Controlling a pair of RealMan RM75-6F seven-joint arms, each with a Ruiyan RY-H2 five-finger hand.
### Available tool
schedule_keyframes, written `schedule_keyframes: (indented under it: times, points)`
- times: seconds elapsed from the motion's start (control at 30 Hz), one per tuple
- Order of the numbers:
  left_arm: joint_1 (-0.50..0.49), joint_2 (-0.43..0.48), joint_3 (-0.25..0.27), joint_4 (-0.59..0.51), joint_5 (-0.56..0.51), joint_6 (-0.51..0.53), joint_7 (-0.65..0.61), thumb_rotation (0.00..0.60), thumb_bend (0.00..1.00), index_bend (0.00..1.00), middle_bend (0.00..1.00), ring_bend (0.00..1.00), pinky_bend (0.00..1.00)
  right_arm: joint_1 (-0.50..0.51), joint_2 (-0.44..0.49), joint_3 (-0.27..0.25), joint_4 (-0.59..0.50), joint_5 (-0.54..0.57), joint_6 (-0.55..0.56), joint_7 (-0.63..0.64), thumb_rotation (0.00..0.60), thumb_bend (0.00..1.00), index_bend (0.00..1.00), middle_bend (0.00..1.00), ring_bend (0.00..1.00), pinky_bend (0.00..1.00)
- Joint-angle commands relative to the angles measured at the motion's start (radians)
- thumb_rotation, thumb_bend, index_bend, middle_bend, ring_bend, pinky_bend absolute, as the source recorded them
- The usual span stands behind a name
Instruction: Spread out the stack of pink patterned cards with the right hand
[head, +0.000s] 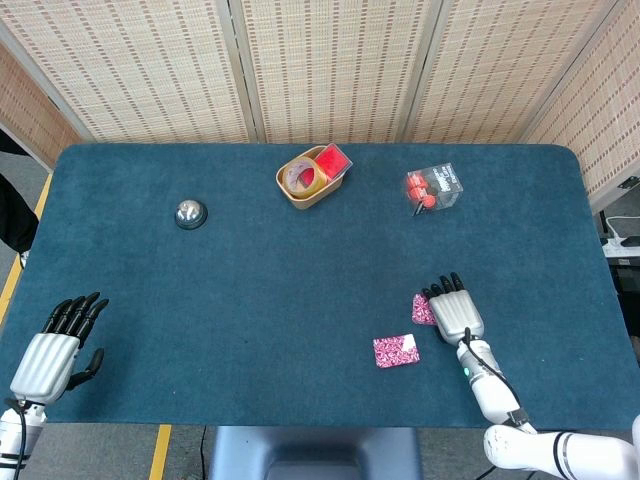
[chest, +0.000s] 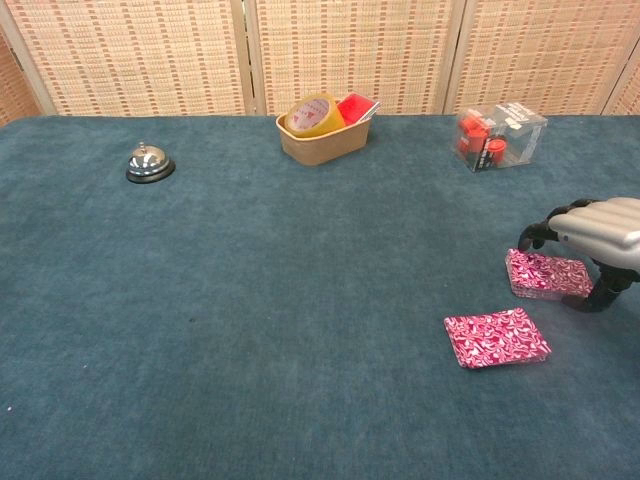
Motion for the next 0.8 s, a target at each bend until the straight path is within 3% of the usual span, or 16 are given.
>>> schedule_keyframes:
  times: [0.03,0.4,0.8]
  points:
    - [0.000,0.000,0.000,0.000,0.000,-0.001,0.001,0.600,0.48,0.00,0.00,0.00,0.08,0.005,-0.007,0.000,0.004,0.017,-0.001,-0.014,0.600,0.27,0.22,0.18,0.06,0.00]
    - [-0.003,-0.001,0.002,0.000,0.000,-0.007,0.002,0.600,0.48,0.00,0.00,0.00,0.08,0.010,-0.022,-0.001,0.009,0.034,0.012,-0.027,0.600,0.27,0.25,0.18,0.09,0.00]
    - [-0.005,-0.001,0.006,-0.002,0.002,-0.013,0.009,0.600,0.48,0.00,0.00,0.00,0.08,0.004,-0.035,-0.002,0.016,0.022,0.038,-0.025,0.600,0.27,0.39,0.34,0.26,0.00]
